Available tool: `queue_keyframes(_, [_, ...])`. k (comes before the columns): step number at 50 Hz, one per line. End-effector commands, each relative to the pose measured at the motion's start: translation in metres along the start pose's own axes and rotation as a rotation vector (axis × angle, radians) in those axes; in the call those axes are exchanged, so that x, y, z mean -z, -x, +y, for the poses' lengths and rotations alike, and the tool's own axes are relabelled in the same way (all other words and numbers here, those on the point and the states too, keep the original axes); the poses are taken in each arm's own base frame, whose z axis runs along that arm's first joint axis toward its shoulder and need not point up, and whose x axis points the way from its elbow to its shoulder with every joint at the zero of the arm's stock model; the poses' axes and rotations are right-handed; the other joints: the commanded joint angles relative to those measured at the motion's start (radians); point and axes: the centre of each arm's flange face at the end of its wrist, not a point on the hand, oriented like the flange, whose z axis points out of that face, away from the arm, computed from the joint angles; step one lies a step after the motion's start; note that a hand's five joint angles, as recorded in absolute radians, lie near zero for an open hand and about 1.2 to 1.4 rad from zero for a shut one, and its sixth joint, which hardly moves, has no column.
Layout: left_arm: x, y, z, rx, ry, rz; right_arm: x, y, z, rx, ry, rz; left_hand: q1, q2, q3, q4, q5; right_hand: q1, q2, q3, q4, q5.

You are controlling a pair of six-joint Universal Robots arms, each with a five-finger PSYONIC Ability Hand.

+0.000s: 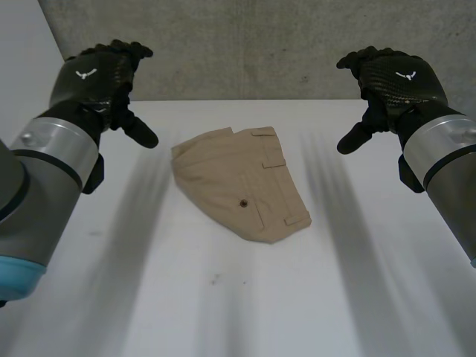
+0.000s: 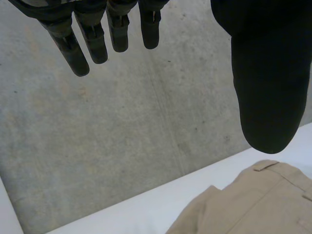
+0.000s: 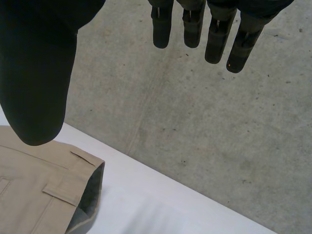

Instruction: Fold the shorts.

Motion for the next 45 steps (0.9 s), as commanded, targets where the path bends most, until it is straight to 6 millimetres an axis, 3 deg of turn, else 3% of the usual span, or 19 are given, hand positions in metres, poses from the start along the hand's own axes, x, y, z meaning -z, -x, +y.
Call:
queue_keyframes(1, [-0.027,-0.01,0.047,-0.013,0.077,0.073,-0.001,0.001,0.002,0.043,0.005,-0.002,-0.035,-0.028,-0.039,-0.03,-0.048,-0.023,-0.048,-0.039,-0.06,-0.066])
queue_keyframes(2, [-0.036,-0.013,0.063,-0.017,0.095,0.095,-0.001,0.001,0.003,0.056,0.008,-0.003,-0.035,-0.028,-0.039,-0.03,-0.048,-0.023,-0.048,-0.039,-0.06,-0.066])
queue_keyframes(9, [-0.085,-0.023,0.122,-0.062,0.041,0.166,-0.003,0.001,0.009,0.11,0.028,-0.005,-0.035,-0.028,-0.039,-0.03,-0.048,-0.023,-0.048,-0.039,-0.06,-0.066])
queue_keyframes(17, [-0.129,-0.02,0.173,-0.211,0.004,0.166,-0.005,0.002,0.018,0.113,0.053,-0.01,-0.005,0.002,-0.009,0.0,-0.018,-0.023,-0.048,-0.039,-0.06,-0.066])
queue_keyframes(20, [-0.136,-0.017,0.181,-0.236,0.006,0.16,-0.007,0.002,0.022,0.114,0.064,-0.011,0.004,0.011,0.0,0.009,-0.009,-0.023,-0.048,-0.039,-0.06,-0.066])
queue_keyframes(23, [-0.14,-0.018,0.188,-0.242,0.006,0.167,-0.008,0.001,0.024,0.114,0.069,-0.01,0.106,0.113,0.102,0.112,0.094,-0.023,-0.048,-0.039,-0.06,-0.066])
queue_keyframes(27, [-0.137,-0.024,0.192,-0.241,0.015,0.191,-0.012,-0.002,0.027,0.115,0.077,-0.002,0.71,0.717,0.706,0.715,0.697,-0.023,-0.048,-0.039,-0.06,-0.066])
queue_keyframes(29, [-0.13,-0.032,0.194,-0.238,0.031,0.223,-0.013,-0.002,0.028,0.115,0.079,-0.001,1.001,1.008,0.997,1.007,0.988,-0.023,-0.048,-0.039,-0.06,-0.066])
queue_keyframes(31, [-0.119,-0.041,0.197,-0.235,0.057,0.252,-0.015,-0.003,0.028,0.117,0.079,0.001,1.075,1.082,1.071,1.081,1.062,-0.023,-0.048,-0.039,-0.06,-0.066])
queue_keyframes(32, [-0.106,-0.052,0.187,-0.235,0.075,0.282,-0.015,-0.003,0.028,0.117,0.078,0.001,1.084,1.091,1.08,1.09,1.071,-0.023,-0.048,-0.039,-0.06,-0.066])
queue_keyframes(36, [-0.063,-0.075,0.15,-0.237,0.119,0.363,-0.017,-0.003,0.024,0.146,0.073,-0.001,1.066,1.074,1.063,1.072,1.054,-0.023,-0.048,-0.039,-0.06,-0.066])
queue_keyframes(43, [0.03,-0.113,0.126,-0.252,0.244,0.55,-0.011,-0.003,0.026,0.362,0.131,-0.072,0.944,0.951,0.94,0.949,0.931,-0.023,-0.048,-0.039,-0.06,-0.066])
queue_keyframes(45, [0.045,-0.116,0.122,-0.256,0.256,0.581,-0.008,-0.002,0.029,0.403,0.155,-0.099,0.818,0.825,0.814,0.823,0.805,-0.023,-0.048,-0.039,-0.06,-0.066])
